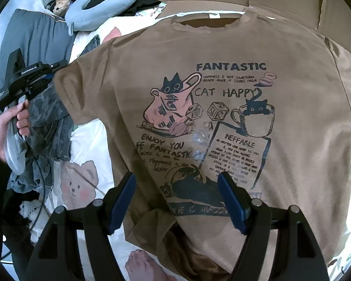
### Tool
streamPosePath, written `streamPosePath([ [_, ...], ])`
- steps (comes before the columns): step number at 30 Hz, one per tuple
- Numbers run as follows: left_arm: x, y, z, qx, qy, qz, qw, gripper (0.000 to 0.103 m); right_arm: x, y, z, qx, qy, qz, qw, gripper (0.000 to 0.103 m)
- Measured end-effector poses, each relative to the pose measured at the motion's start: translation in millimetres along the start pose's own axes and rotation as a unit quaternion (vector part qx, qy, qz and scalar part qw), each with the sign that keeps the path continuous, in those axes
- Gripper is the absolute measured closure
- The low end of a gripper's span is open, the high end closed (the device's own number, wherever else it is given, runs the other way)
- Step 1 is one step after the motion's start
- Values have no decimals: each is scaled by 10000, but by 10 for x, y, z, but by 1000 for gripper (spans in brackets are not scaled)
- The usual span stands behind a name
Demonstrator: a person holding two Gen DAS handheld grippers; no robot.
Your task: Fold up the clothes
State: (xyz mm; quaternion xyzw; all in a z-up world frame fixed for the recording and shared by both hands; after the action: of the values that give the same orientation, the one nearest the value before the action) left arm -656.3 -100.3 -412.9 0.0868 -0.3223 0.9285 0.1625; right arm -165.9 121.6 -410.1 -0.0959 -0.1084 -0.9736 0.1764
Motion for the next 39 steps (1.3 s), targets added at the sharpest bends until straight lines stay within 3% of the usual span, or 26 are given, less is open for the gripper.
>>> streamPosePath([
  [9,-379,-145,-410,-48,449,-144,9989,86,-9,-16,-16,9,7,-17,10000,31],
  [13,-392,-112,-315,165,351,-304,9988,85,-19,-17,-24,8,16,-14,10000,31],
  [17,-319,-7,-117,698,53,-627,9956,85,-19,-7,-37,33,15,-33,10000,31],
  [19,-285,51,-68,755,99,-673,9948,79,-19,7,-46,34,24,-9,10000,31],
  [21,-242,117,-8,879,72,-728,9934,51,-19,21,-56,34,35,18,10000,31],
  [24,-211,143,69,988,-70,-936,9907,36,-24,22,-61,33,46,17,10000,31],
  [29,-238,197,-69,1519,7,-1605,9753,36,-29,22,-71,36,60,-2,10000,31],
  [37,-115,280,-272,1666,40,-1782,9698,36,-42,39,-96,32,99,3,9999,31],
  [38,-115,280,-308,1729,62,-1866,9671,39,-43,42,-103,38,107,-5,9999,31],
  [39,-116,279,-344,1791,83,-1949,9643,54,-41,46,-108,44,110,-13,9999,31],
])
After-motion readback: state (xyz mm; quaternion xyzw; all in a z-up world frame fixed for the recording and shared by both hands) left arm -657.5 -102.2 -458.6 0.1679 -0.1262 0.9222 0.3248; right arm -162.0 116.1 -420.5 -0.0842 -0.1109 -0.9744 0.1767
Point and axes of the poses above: each gripper's, at about its wrist camera, not at the fingertips, and z roughly against the way its jaws point, y to its left, x to its top, the point moved 5 cm from there along -z, roughly the way its jaws point, and after that the axes turned 13 degrees about z, right-handed, at the moved point
